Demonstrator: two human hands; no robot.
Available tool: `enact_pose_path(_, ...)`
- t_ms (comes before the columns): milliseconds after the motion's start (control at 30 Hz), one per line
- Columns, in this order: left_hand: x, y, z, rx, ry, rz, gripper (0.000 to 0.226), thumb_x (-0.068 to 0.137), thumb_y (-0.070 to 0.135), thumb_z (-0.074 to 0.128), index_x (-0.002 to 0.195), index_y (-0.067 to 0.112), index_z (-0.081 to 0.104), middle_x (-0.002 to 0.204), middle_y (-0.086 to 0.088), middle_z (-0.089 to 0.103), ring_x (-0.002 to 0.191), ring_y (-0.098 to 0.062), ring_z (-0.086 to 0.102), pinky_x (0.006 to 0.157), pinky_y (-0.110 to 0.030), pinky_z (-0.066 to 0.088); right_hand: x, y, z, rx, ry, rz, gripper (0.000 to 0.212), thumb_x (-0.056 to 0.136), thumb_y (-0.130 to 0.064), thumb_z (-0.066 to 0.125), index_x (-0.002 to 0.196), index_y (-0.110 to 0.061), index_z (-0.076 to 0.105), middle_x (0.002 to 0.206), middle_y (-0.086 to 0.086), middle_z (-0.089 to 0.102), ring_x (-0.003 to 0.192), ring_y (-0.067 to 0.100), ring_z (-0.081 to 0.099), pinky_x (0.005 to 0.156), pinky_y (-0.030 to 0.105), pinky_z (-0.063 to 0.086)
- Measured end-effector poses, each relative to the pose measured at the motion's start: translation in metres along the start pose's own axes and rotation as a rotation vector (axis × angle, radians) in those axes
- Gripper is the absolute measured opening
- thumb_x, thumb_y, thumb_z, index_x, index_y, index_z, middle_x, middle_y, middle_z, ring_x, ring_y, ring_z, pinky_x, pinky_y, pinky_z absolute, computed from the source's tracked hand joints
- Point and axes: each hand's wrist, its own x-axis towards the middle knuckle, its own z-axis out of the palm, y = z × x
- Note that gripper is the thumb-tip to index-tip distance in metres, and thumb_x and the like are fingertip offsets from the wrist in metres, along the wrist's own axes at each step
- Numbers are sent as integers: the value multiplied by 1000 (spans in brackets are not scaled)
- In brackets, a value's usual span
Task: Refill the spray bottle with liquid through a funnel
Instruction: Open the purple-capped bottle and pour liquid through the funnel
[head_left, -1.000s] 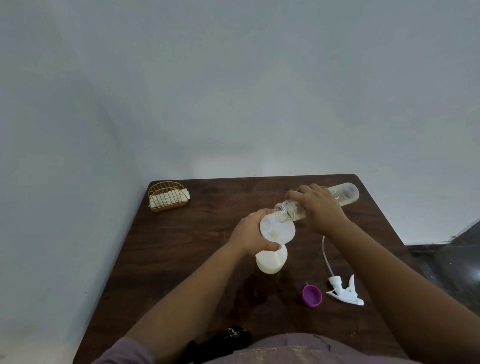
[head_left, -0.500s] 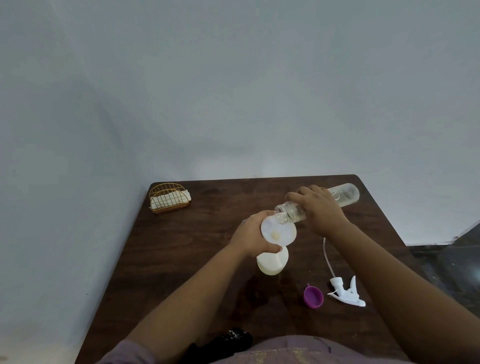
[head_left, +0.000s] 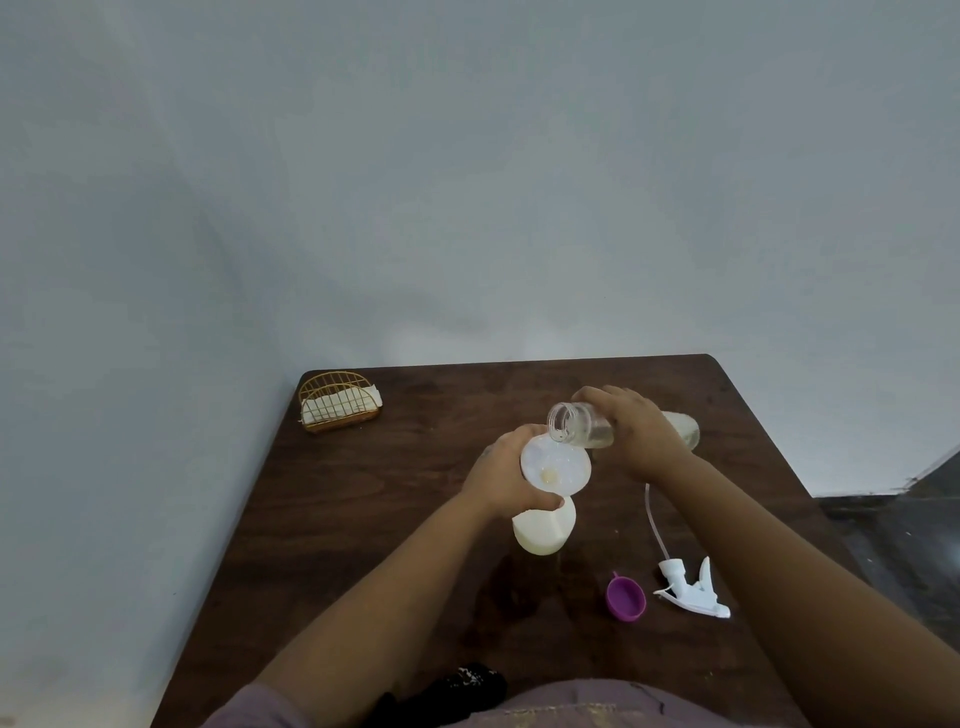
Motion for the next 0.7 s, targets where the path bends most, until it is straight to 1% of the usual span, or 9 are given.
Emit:
enact_pose_path(100,-1,0,0,-2,-3,-8,91,58,38,86,138,29,43,133,6,53,118,-18,53,95,-45,52,-6,2,2,204,32,15,46,64,-25,82,103,-27,58,90,-3,64,83,18,60,75,43,52)
enact_pose_path(233,-2,1,0,1,-15,-23,98,57,43,88,142,30,39,143,6,46,126,-20,47,101,-48,48,-15,-2,-1,359,97,54,48,60,-25,84,102,-24,60,91,-12,65,84,9,63,75,35,54)
enact_pose_path(300,-2,0,0,4,-12,-28,99,59,41,89,143,29,37,146,6,44,129,-20,45,103,-48,46,-18,-4,1,387,107,86,54,56,-33,81,103,-22,60,91,-14,66,85,10,63,76,35,54)
enact_pose_path(367,-1,0,-1,-1,-1,-34,101,59,41,90,144,29,36,148,6,43,131,-21,44,105,-48,45,-20,-5,3,413,109,145,56,53,-35,78,104,-25,58,90,-16,66,86,10,64,82,40,52)
enact_pose_path(433,-1,-1,-1,-10,13,-42,105,58,41,90,146,30,33,149,6,41,134,-21,42,106,-47,43,-22,-6,6,419,112,183,55,54,-29,79,104,-30,56,88,-20,65,86,8,63,90,47,47)
enact_pose_path(467,-4,2,-1,-3,-3,-31,106,58,41,90,147,29,32,150,6,40,135,-21,41,107,-47,43,-31,-8,3,425,134,201,56,55,-25,80,105,-29,56,88,-21,64,87,7,62,92,47,45)
enact_pose_path(567,-7,4,1,11,-15,-33,112,58,42,91,149,28,28,154,6,36,138,-22,37,110,-48,39,-40,-12,-1,442,166,227,56,60,-10,82,109,-19,57,90,-18,61,86,7,60,86,34,44)
enact_pose_path(633,-7,3,0,3,-15,-50,114,58,42,91,150,28,26,154,5,35,139,-23,36,111,-48,38,-41,-14,-2,433,165,245,55,61,-4,79,111,-14,57,91,-10,61,87,15,60,78,25,42)
enact_pose_path(700,-7,1,-1,-6,-8,-71,115,58,43,90,151,29,24,155,5,34,139,-24,37,111,-49,39,-42,-14,-3,445,164,274,56,62,-2,77,113,-14,55,95,-4,61,90,17,59,73,19,40)
